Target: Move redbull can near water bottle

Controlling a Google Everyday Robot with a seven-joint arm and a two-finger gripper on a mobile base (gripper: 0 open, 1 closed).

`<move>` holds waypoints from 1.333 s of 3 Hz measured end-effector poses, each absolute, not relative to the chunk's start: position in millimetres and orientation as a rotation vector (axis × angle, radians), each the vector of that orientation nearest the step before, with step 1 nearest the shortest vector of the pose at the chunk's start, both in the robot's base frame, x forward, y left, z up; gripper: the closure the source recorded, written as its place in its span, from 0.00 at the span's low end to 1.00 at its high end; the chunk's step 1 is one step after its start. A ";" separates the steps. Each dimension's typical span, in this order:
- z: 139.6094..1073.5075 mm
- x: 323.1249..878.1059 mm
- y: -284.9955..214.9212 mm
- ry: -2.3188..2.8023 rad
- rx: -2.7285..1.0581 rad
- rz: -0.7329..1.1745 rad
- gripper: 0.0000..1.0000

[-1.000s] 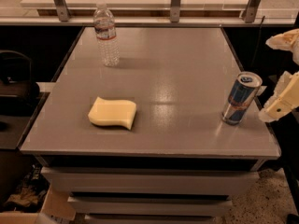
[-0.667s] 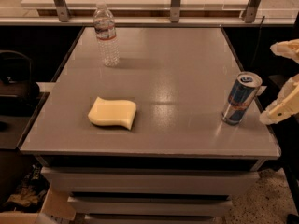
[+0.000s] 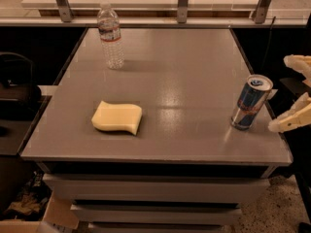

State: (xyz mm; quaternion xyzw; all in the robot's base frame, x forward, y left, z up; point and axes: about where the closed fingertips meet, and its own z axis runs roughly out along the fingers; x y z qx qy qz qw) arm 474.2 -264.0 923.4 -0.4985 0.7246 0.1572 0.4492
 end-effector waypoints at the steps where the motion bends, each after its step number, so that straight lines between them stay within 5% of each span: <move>1: 913.8 481.7 -261.8 1.733 -1.185 0.478 0.00; 3: 909.4 491.7 -238.5 1.627 -1.206 0.600 0.00; 4: 906.0 492.5 -230.4 1.605 -1.214 0.637 0.17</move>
Offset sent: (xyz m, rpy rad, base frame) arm 0.0194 0.0190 -0.0149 0.2286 -0.0291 0.1184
